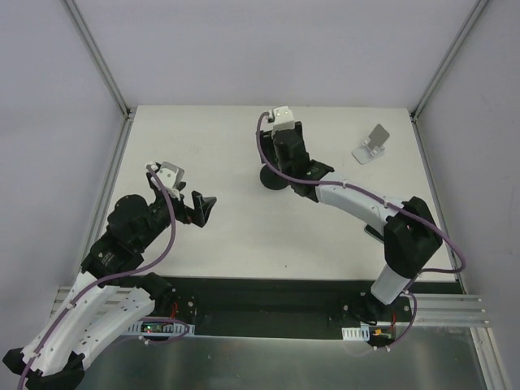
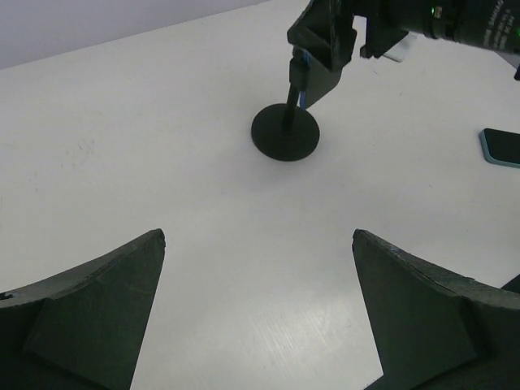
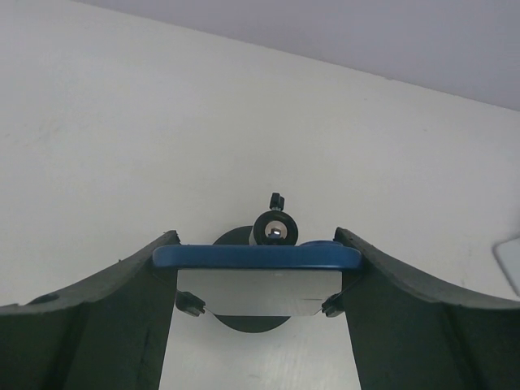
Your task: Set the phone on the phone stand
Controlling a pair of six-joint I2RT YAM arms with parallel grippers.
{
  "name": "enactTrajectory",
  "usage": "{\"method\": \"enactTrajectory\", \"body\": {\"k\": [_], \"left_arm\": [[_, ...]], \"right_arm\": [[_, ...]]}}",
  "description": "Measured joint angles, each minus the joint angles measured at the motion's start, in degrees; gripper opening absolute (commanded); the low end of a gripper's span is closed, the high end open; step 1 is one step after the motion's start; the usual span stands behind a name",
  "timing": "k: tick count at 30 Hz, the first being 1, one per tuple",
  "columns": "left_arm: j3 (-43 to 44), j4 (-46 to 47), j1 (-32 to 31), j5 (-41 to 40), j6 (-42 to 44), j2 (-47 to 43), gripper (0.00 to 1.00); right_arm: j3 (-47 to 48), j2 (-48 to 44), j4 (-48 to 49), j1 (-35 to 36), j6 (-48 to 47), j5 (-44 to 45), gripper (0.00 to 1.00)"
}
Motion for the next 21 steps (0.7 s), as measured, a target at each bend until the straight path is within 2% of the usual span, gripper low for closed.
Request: {"method": "enactTrajectory", "body": {"k": [6, 11, 21], "left_arm": [[-0.09, 2.23, 0.0, 1.07, 0.31, 2.84, 0.97], [-0.55, 3.85, 0.02, 1.31, 1.33, 4.17, 0.96], [-1.18, 6.45, 0.37, 3.52, 1.75, 7.61, 0.97]], "right_arm": [[6.32, 5.33, -0.87, -9.88, 0.17, 1.84, 0.01], [15.43, 13.03, -1.01, -16.24, 0.2, 3.34, 0.01], [38.07, 30.05, -2.43, -21.27, -1.33, 7.1, 0.01]]}}
